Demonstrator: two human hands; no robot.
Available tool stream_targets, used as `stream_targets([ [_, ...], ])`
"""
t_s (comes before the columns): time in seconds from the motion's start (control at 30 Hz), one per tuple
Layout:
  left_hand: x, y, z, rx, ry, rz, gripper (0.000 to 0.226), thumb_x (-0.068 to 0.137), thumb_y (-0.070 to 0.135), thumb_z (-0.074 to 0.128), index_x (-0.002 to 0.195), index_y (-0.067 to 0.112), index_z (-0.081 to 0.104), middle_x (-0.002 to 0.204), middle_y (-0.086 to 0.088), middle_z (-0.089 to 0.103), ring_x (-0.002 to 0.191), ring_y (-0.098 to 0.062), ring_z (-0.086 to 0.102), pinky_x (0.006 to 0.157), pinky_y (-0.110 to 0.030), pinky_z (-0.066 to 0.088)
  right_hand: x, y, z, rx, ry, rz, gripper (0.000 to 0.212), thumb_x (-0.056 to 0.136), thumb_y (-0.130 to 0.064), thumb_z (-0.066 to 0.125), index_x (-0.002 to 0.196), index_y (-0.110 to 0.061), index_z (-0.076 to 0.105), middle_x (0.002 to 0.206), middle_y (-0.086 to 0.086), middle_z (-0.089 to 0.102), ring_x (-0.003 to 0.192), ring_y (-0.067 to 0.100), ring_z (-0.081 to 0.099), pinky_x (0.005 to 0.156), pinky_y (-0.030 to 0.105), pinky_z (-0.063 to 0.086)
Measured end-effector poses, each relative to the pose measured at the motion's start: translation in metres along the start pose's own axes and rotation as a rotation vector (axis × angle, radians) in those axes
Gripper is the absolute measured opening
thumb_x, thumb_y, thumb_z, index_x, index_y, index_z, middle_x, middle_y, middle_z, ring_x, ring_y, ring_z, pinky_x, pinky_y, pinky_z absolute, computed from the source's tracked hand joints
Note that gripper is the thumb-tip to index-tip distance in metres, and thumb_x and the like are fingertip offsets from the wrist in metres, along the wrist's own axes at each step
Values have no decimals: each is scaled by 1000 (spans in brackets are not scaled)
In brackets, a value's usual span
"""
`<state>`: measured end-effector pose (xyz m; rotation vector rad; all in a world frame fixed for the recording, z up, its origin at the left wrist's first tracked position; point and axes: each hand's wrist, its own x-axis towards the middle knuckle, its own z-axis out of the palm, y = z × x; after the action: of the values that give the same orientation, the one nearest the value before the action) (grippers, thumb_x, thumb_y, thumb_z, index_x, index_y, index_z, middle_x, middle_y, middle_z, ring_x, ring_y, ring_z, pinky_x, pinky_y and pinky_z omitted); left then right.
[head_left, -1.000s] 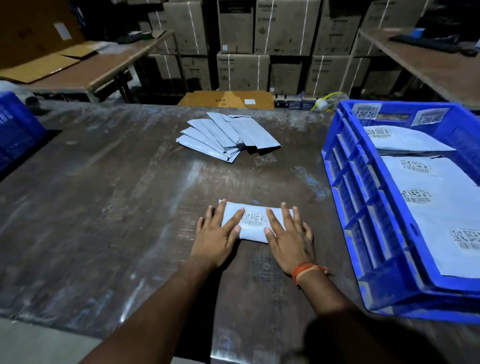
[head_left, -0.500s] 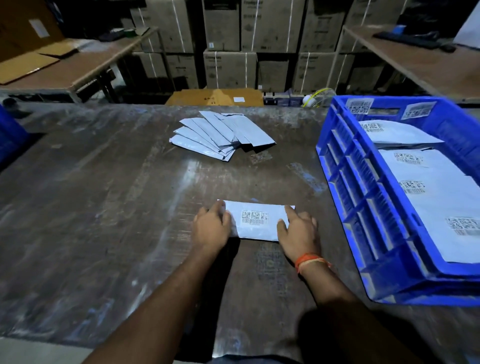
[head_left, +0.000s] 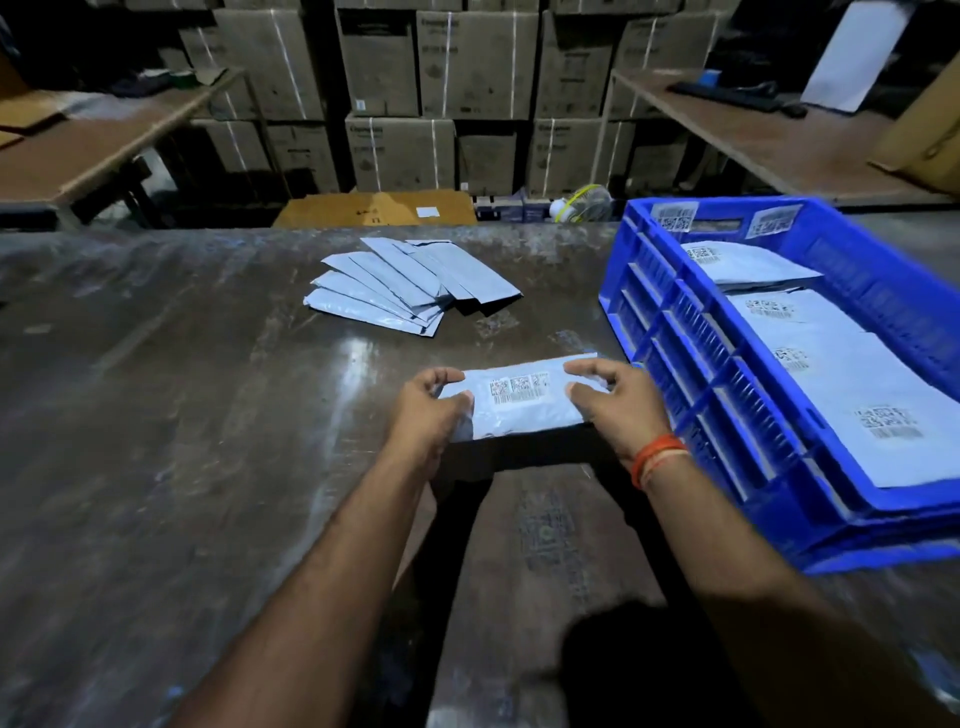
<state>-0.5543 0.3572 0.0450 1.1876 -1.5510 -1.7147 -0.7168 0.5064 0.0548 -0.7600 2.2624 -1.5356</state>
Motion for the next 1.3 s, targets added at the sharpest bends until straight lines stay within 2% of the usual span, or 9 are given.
stream_targets([
  [0.1, -2, 28, 7, 23, 10, 57, 27, 69, 17, 75, 94, 24, 74, 111, 1, 71, 90, -25, 75, 80, -51, 62, 10, -23, -16, -27, 28, -35, 22, 74, -22, 67, 92, -29, 78, 95, -14, 74, 95, 9, 69, 96, 36, 54],
  [0.27, -15, 88, 26, 59, -37, 251, 34, 62, 28, 77, 95, 24, 78, 109, 3, 75, 107, -7, 69, 93, -44, 58, 31, -65, -65, -52, 42, -139, 31, 64, -39, 62, 91, -36, 77, 90, -8, 75, 84, 16, 72, 86, 46, 59],
  [0.37, -24, 119, 54, 126, -42, 337, 34, 63, 34, 76, 97, 29, 79, 96, 8, 76, 95, -7, 71, 90, -38, 59, 47, -81, -115, -83, 62, -201, 30, 64, -39, 64, 91, -34, 78, 81, -8, 74, 73, 17, 68, 82, 40, 58],
  [0.47, -30, 142, 102, 221, -102, 412, 27, 73, 28, 73, 100, 28, 80, 88, 6, 76, 70, -10, 64, 69, -27, 52, 62, -78, -169, 2, 86, -184, 21, 68, -29, 69, 87, -26, 78, 74, -4, 68, 66, 19, 58, 72, 38, 52],
  [0.57, -28, 156, 167, 269, -161, 414, 22, 77, 21, 74, 97, 27, 79, 89, 2, 74, 71, -15, 66, 66, -30, 54, 80, -62, -222, 33, 130, -130, 17, 82, -4, 67, 94, -14, 76, 69, 9, 58, 65, 21, 51, 64, 33, 45],
  [0.8, -16, 156, 297, 398, -190, 344, 24, 76, 3, 74, 80, 26, 71, 99, -7, 76, 99, -27, 72, 86, -38, 60, 135, 0, -303, 19, 191, -6, 18, 75, -2, 67, 80, -18, 74, 74, 16, 65, 69, 24, 57, 69, 40, 51],
  [1.0, -6, 146, 341, 641, -118, 299, 25, 82, 4, 72, 96, 24, 74, 103, -3, 72, 96, -24, 71, 81, -34, 61, 165, 30, -316, -93, 144, 53, 19, 74, 0, 64, 84, -11, 76, 63, 11, 62, 58, 22, 57, 65, 37, 53],
  [1.17, -8, 137, 369, 945, -127, 289, 30, 86, 4, 63, 111, 17, 74, 110, -6, 70, 102, -27, 69, 86, -36, 59, 186, 46, -318, -288, 81, 94, 23, 77, -4, 63, 91, -14, 77, 76, 4, 68, 72, 24, 63, 81, 39, 57],
  [1.3, -3, 125, 383, 1043, -148, 243, 31, 90, 12, 62, 120, 11, 69, 120, -11, 68, 112, -32, 65, 96, -41, 55, 192, 57, -316, -381, 25, 118, 32, 81, 0, 62, 107, -13, 76, 108, 9, 72, 104, 25, 66, 89, 24, 49],
])
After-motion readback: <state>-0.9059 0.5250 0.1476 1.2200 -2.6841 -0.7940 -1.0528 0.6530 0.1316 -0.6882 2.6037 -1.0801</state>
